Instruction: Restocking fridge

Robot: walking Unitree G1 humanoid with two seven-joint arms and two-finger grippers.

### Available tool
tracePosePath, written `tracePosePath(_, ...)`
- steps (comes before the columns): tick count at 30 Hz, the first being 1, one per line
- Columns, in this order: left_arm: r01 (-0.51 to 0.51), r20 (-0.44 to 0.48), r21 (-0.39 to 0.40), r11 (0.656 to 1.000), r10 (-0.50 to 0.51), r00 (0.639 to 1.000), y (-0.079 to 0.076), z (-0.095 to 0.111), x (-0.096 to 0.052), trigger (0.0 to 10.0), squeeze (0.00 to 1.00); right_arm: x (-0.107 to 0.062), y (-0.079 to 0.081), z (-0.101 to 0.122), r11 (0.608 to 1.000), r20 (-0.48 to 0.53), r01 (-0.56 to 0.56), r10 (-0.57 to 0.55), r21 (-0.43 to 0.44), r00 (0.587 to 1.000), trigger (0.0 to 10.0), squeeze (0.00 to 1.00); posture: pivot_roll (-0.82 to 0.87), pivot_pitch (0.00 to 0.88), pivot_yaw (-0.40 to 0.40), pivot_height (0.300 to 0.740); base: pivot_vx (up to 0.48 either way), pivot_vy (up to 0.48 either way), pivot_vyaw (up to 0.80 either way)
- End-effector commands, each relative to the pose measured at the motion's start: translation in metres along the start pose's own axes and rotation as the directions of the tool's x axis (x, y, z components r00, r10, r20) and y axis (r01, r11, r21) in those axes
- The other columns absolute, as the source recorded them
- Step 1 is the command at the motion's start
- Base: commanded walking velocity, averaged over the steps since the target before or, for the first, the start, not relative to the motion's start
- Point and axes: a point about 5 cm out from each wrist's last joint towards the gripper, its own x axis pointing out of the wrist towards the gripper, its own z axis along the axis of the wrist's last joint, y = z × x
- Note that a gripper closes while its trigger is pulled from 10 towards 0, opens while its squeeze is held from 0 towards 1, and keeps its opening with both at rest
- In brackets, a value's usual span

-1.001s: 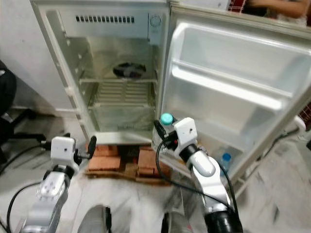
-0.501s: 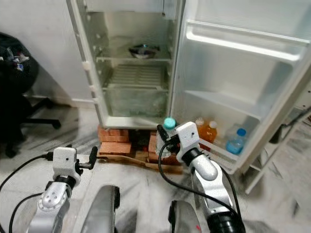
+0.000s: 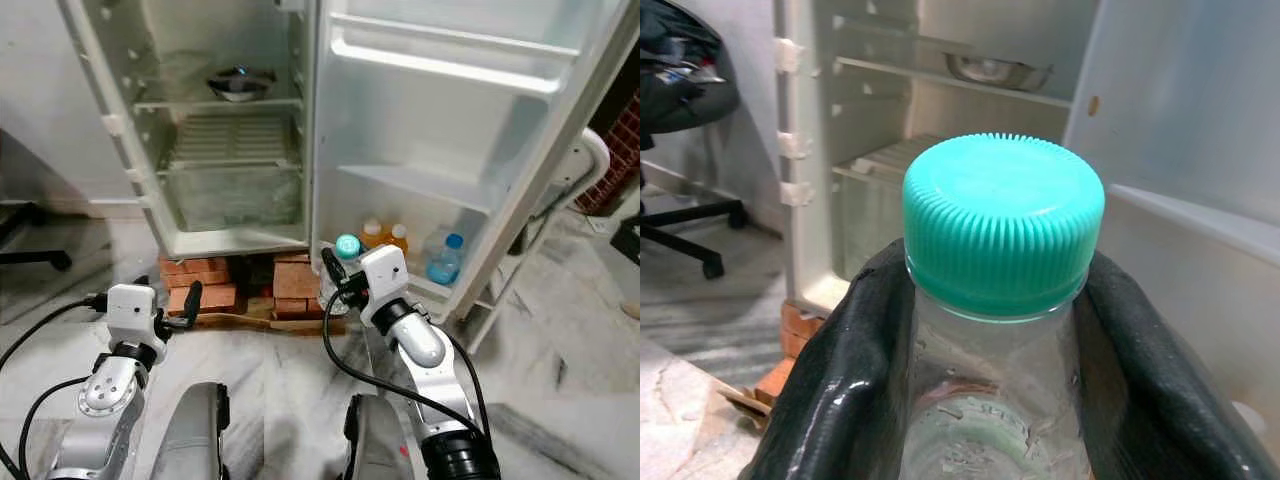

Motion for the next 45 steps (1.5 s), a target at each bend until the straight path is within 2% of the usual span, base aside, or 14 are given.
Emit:
tracePosePath(1,0.004,0.001,0.007,1.000,-0.004,1.000,0.0015,0.0004,0.0000,10.0,0.00,0.0045,-0.0037,0.0113,1.000,0.051,0.003,-0.002,-0.028,0.999,10.0,0.00,0.02,0.000,-0.036,0.609,0.000,0.000,0.00)
tracePosePath(10,0.015,0.003,0.011,1.000,-0.016,1.000,0.0001,0.0012,0.0009,10.0,0.00,0.0055,0.0015,0.0139,0.999,0.074,-0.033,0.036,-0.042,0.997,10.0,0.00,0.02,0.000,-0.034,0.609,0.000,0.000,0.00)
tracePosePath(15,0.022,0.008,0.012,1.000,-0.022,1.000,-0.0008,0.0020,0.0006,10.0,0.00,0.0058,-0.0013,0.0141,1.000,0.075,-0.014,0.015,-0.021,0.997,10.0,0.00,0.02,0.000,-0.034,0.609,0.395,0.000,0.00)
tracePosePath(23,0.021,0.017,0.010,1.000,-0.021,1.000,-0.0016,0.0038,0.0018,10.0,0.00,0.0077,0.0022,0.0161,0.998,0.090,-0.047,0.051,-0.043,0.995,10.0,0.00,0.03,0.000,-0.039,0.609,0.464,0.000,0.00)
tracePosePath(38,0.033,0.009,0.006,0.999,-0.033,0.999,-0.0050,0.0018,0.0020,10.0,0.00,0.0058,0.0008,0.0140,0.998,0.084,-0.042,0.045,-0.037,0.995,10.0,0.00,0.02,0.000,-0.037,0.609,0.444,0.000,0.00)
tracePosePath(45,0.024,-0.007,-0.006,1.000,-0.024,1.000,-0.0061,0.0000,0.0023,10.0,0.00,0.0059,0.0006,0.0141,0.998,0.086,-0.047,0.050,-0.037,0.995,10.0,0.00,0.03,0.000,-0.039,0.609,0.244,0.000,0.00)
